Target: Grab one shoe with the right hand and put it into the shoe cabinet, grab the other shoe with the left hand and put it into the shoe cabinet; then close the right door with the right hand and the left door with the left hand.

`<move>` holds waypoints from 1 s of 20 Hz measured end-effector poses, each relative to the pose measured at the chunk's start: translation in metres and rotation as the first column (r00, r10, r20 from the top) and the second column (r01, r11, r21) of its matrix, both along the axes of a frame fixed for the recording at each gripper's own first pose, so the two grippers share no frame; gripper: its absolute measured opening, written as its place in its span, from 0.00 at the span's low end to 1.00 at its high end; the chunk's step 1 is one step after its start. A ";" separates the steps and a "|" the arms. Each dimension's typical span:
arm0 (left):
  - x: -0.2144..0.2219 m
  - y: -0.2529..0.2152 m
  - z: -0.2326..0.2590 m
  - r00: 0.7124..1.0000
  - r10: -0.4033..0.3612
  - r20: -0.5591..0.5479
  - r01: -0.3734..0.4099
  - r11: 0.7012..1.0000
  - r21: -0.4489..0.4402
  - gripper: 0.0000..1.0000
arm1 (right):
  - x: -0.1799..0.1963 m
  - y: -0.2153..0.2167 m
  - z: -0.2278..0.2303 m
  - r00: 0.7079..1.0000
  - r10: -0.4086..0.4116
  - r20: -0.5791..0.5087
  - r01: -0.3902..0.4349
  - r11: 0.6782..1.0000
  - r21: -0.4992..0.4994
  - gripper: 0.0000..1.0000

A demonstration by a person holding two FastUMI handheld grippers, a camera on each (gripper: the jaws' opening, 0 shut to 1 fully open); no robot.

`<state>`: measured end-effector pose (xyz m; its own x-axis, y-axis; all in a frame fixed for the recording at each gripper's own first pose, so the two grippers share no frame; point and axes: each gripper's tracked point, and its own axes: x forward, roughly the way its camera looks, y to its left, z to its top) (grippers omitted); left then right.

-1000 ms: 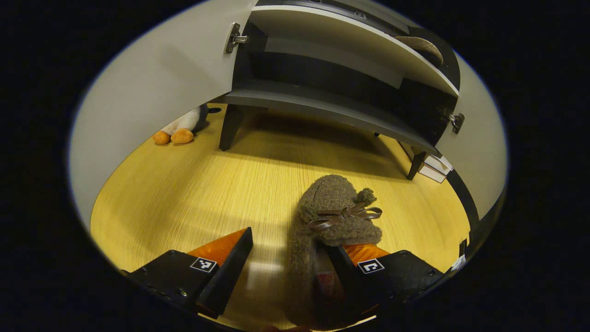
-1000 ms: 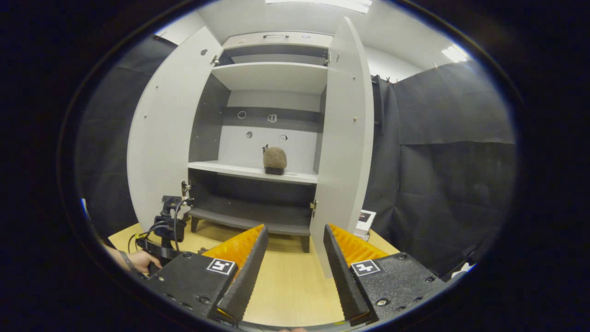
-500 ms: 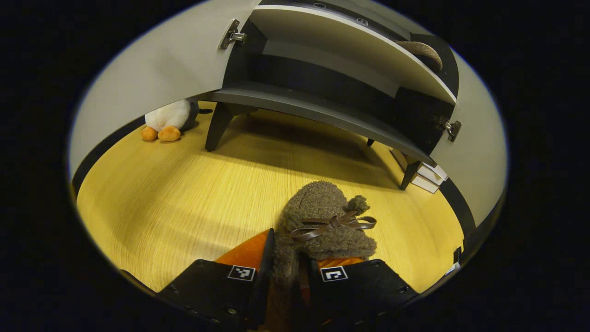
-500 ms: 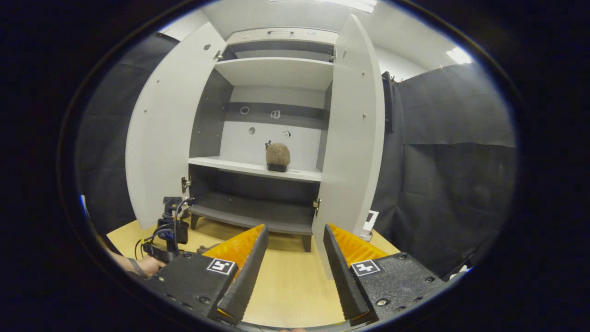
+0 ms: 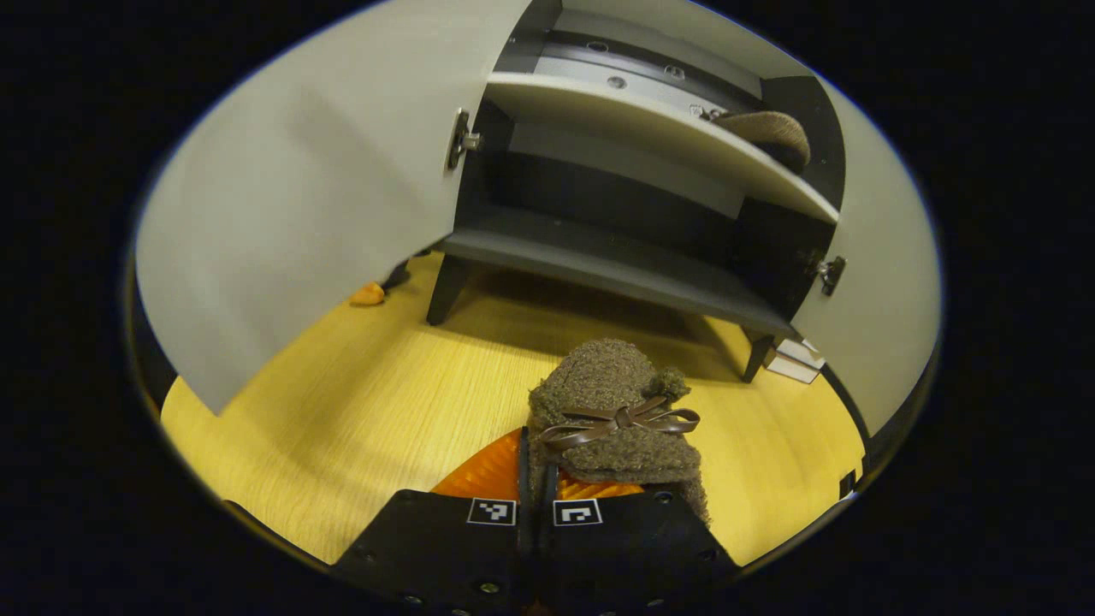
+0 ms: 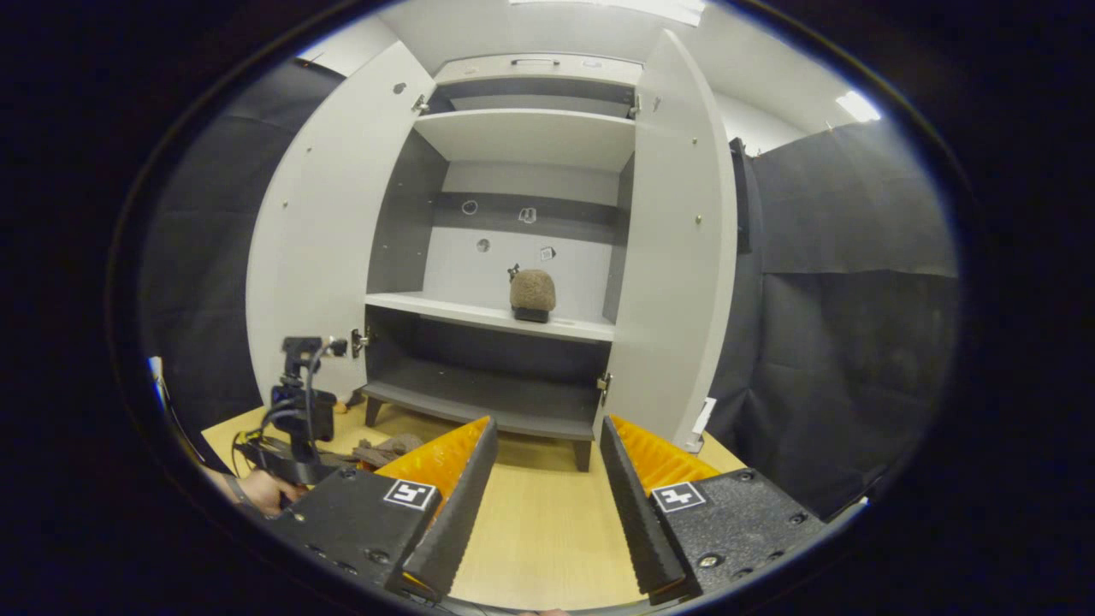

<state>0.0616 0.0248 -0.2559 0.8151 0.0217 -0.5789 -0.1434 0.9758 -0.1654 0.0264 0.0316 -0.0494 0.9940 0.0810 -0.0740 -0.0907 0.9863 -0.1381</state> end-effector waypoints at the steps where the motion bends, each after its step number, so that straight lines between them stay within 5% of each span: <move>1: -0.003 -0.006 0.026 1.000 -0.003 0.030 0.003 1.000 -0.015 0.02 | 0.001 0.003 -0.001 1.000 0.006 -0.005 -0.006 1.000 0.003 0.78; 7: 0.051 -0.036 0.195 0.955 0.017 0.295 0.017 0.993 -0.114 0.01 | -0.003 0.015 0.002 0.999 0.046 0.012 -0.046 0.999 0.015 0.77; 11: 0.127 -0.060 0.285 0.906 -0.063 0.419 0.092 0.995 -0.048 0.01 | -0.006 0.010 0.006 0.999 0.039 0.025 -0.039 0.999 0.023 0.77; 15: 0.217 -0.080 0.317 0.927 -0.070 0.370 0.070 0.997 0.015 0.01 | -0.010 -0.001 0.017 0.999 0.002 0.044 -0.004 0.999 0.044 0.77; 20: 0.296 -0.089 0.299 0.989 -0.013 0.146 0.008 0.999 0.040 0.02 | -0.013 -0.016 0.015 0.999 -0.035 0.033 0.033 0.997 0.069 0.77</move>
